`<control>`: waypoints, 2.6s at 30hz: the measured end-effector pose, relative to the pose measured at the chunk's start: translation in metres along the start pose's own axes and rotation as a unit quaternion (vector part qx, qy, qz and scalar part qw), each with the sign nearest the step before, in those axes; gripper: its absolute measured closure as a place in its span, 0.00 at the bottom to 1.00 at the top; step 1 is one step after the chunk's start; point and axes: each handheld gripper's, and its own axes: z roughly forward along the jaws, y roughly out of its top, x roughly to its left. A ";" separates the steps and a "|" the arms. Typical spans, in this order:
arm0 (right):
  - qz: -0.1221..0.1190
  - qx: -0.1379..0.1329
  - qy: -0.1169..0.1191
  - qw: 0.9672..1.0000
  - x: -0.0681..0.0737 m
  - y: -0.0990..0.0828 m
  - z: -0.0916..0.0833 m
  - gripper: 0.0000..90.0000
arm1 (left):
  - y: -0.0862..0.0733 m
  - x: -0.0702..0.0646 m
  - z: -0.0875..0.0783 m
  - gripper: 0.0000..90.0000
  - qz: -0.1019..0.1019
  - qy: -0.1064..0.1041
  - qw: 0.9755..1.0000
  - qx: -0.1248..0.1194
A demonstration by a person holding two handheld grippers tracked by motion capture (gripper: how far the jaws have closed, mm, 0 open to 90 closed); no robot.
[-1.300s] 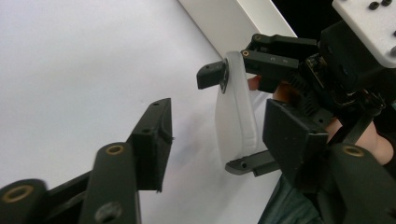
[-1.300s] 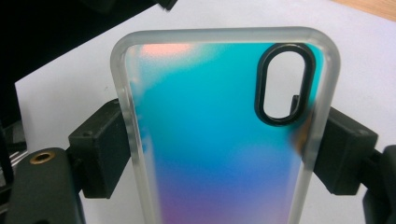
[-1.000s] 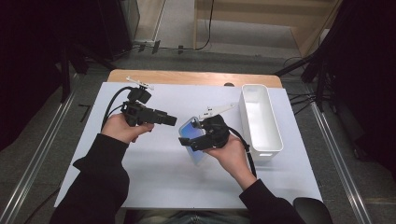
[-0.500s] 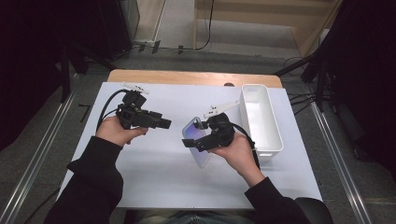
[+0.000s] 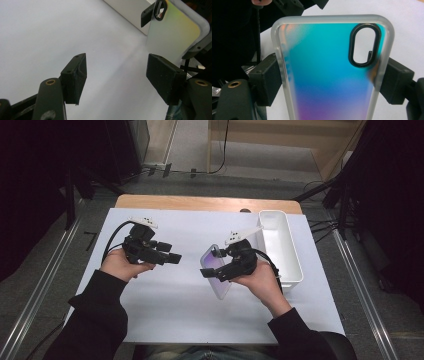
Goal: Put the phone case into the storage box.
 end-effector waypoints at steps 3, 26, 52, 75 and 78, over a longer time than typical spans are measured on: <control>-0.003 0.001 0.002 1.000 -0.001 0.000 -0.001 0.17 | -0.003 -0.001 0.003 0.36 0.005 -0.010 1.000 -0.001; -0.003 0.001 0.012 1.000 -0.004 -0.002 -0.008 0.17 | -0.040 -0.005 0.010 0.32 0.024 -0.004 1.000 -0.017; -0.001 -0.001 0.002 1.000 -0.009 -0.004 -0.015 0.17 | -0.084 -0.014 0.016 0.32 0.016 0.034 0.999 -0.018; 0.019 -0.018 -0.016 1.000 -0.021 -0.004 -0.038 0.17 | -0.108 -0.013 0.014 0.32 -0.001 0.040 0.999 -0.033; 0.023 -0.020 -0.020 0.999 -0.022 -0.003 -0.042 0.17 | -0.110 -0.012 0.014 0.32 -0.003 0.041 0.999 -0.031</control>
